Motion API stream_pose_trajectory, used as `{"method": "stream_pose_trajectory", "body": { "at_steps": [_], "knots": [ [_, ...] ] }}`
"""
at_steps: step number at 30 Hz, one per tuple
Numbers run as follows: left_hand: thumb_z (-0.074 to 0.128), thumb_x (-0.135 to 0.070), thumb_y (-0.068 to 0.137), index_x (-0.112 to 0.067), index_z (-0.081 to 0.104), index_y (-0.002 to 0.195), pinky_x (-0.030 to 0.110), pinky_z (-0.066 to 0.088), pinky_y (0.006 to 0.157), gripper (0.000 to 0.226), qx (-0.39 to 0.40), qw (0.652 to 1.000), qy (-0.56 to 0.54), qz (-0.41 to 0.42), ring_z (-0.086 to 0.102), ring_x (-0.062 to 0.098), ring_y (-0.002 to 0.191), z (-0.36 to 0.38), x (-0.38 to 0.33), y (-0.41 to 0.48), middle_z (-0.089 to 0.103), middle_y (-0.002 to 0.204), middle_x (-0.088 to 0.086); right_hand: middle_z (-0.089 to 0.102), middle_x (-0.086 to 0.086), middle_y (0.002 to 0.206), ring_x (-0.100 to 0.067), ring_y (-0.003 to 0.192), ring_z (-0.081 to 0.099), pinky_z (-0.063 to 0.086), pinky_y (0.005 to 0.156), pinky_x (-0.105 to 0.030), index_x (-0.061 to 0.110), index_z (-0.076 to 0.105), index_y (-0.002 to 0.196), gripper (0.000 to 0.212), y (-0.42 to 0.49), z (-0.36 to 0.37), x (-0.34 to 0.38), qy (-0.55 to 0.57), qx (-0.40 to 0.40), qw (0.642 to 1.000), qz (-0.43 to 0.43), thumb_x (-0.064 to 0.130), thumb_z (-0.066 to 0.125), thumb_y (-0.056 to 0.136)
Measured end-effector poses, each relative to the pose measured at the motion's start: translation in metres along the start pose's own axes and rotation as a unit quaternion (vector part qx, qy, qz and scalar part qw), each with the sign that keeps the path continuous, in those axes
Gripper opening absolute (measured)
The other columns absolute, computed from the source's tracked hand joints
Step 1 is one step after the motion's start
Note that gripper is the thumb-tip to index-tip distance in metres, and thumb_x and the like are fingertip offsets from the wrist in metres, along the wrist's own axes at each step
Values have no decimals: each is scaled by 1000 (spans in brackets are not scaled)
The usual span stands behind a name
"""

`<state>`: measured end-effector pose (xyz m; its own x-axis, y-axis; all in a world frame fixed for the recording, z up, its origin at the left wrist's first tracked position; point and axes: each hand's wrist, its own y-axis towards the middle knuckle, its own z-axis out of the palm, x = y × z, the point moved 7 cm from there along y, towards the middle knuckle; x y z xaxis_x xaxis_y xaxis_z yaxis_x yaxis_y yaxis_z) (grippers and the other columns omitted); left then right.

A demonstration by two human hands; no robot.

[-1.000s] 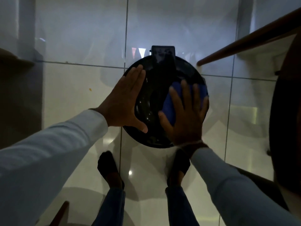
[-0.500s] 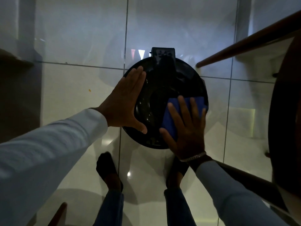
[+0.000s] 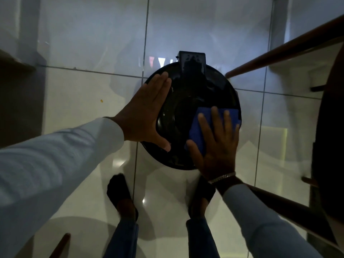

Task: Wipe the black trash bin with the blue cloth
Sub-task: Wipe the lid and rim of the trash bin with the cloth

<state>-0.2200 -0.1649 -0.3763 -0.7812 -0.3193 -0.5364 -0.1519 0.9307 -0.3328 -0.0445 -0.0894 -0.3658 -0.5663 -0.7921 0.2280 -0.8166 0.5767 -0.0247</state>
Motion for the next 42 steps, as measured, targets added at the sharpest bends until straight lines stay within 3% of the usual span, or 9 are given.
{"method": "stream_pose_trajectory", "body": {
  "at_steps": [5,11,15,18,24,30,32,36,42],
  "knots": [
    [51,-94,42,-20,-20,147,44,-2,121,147,-5,1000,-4,-3,-22,19,146,3,2,0,-20,160,0,19,-11,160,-36,147,10,8,116,-66,25,19,148,69,66,1,12,3,-43,990,136,62,28,91],
    [60,-87,46,-17,-16,148,41,-4,121,146,-11,1000,-12,10,-21,19,146,-1,1,0,-18,160,5,21,-5,159,-27,148,9,5,118,-60,29,20,148,64,14,9,36,-5,53,995,-86,57,32,92],
    [62,-87,44,-20,-21,146,29,-18,113,147,-9,1000,-7,22,-30,11,141,1,2,1,-22,159,-2,17,-7,160,-31,148,6,6,117,-63,28,16,148,66,33,-2,4,4,38,999,-10,57,32,91],
    [57,-89,42,-20,-23,146,36,-9,118,148,-5,999,3,34,-27,14,142,2,7,0,-21,159,-3,19,-8,160,-34,148,8,1,117,-64,24,19,148,66,77,-2,25,45,-13,997,68,56,30,91],
    [64,-86,41,-19,-20,146,38,0,121,151,8,999,6,44,-19,20,147,0,13,-1,-19,160,4,24,-6,159,-29,148,11,7,117,-65,24,24,147,64,57,0,39,36,15,998,-44,52,37,91],
    [68,-82,43,-17,-22,146,37,-1,120,151,6,999,14,39,-21,19,145,-1,10,-2,-20,159,4,17,-4,161,-27,149,5,-3,119,-60,25,20,148,65,64,-7,40,93,30,995,10,53,33,91],
    [73,-75,47,-15,-26,144,42,0,122,151,19,999,15,30,-24,20,144,-3,5,-7,-25,158,6,23,-5,159,-23,149,12,6,120,-61,24,25,147,60,57,-15,42,175,25,984,-8,47,36,93],
    [69,-76,54,-23,-31,142,45,-8,119,143,-12,999,-38,32,-30,18,143,-13,-24,-19,-35,154,0,35,-11,153,-25,145,28,29,115,-58,14,34,143,48,48,-40,-24,297,-86,938,155,25,36,96],
    [45,-83,69,-29,0,151,67,-2,114,108,-73,982,136,106,-9,32,148,2,-89,30,-4,163,5,33,-14,154,-28,144,29,29,116,-55,9,28,145,45,57,-14,-43,301,-54,936,176,16,37,101]
  ]
}}
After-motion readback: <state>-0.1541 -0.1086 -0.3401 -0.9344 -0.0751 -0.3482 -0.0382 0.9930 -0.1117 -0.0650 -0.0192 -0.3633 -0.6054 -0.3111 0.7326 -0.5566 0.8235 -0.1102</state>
